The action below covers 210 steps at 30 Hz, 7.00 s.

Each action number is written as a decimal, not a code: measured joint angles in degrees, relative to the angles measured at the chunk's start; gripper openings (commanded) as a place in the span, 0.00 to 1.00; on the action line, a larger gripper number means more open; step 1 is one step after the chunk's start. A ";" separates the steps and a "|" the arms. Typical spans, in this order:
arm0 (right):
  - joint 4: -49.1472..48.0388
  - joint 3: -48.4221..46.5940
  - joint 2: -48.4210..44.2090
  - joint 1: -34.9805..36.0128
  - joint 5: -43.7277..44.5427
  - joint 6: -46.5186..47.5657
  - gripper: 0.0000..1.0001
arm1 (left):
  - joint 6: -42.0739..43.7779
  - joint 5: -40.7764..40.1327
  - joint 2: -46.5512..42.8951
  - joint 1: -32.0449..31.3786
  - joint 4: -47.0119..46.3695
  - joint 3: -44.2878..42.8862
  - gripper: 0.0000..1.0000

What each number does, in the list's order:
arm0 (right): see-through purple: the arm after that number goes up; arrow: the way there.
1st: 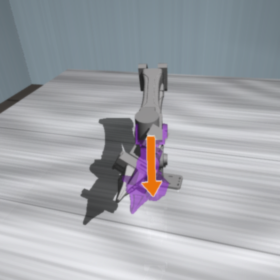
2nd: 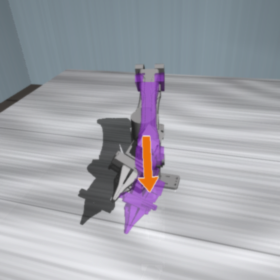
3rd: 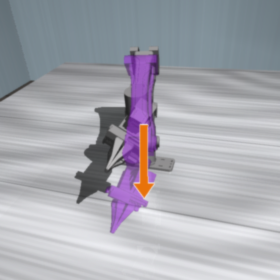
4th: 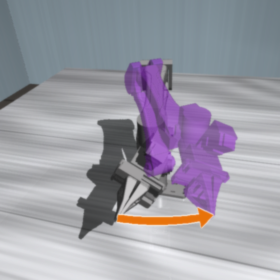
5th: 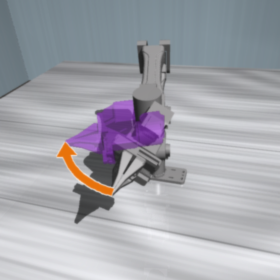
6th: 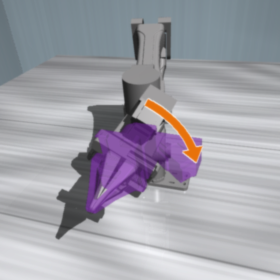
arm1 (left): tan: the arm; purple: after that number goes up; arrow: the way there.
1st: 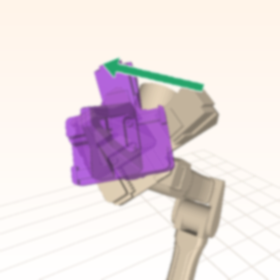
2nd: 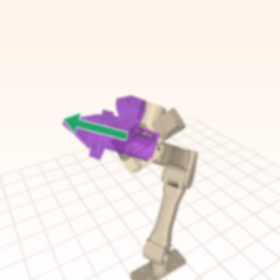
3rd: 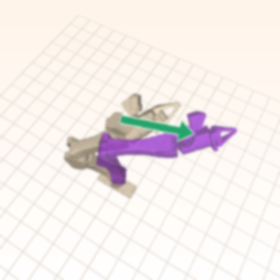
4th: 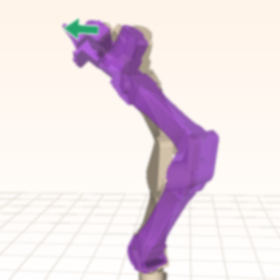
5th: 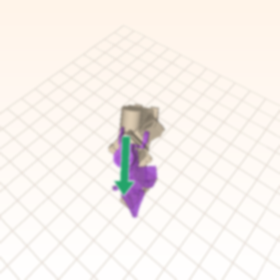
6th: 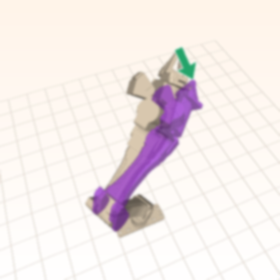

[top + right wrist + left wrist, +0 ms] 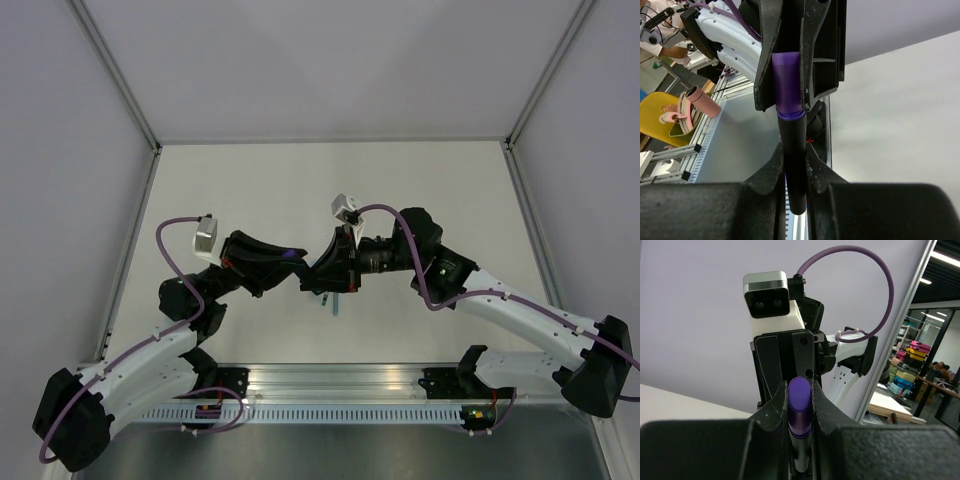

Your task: Insert the pens into the pen caps

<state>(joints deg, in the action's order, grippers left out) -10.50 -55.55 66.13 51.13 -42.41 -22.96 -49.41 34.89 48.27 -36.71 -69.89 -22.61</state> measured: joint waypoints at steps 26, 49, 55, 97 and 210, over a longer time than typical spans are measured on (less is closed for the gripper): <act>-0.59 -1.53 0.55 -1.44 1.55 0.92 0.00 | 6.03 2.97 -6.78 -1.33 23.76 -6.21 0.72; -10.51 11.76 -9.33 -2.62 6.97 -2.34 0.00 | 15.87 -2.62 -10.88 -3.04 55.76 -18.47 0.93; -12.59 12.85 -9.33 -2.62 5.51 -4.07 0.00 | 19.54 -6.82 -10.21 -3.04 59.58 -23.52 0.87; -15.12 14.03 -8.55 -1.57 3.15 -6.38 0.00 | 13.60 4.81 -0.55 -2.86 38.25 -17.27 0.02; 13.18 13.92 18.45 -11.13 46.90 -14.82 0.11 | 24.98 -49.96 -4.94 -7.15 70.99 -7.19 1.00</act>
<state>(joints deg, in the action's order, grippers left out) 2.68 -41.63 84.58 40.01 4.49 -37.78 -24.43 -15.07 43.33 -43.86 1.10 -29.80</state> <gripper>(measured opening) 0.191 0.994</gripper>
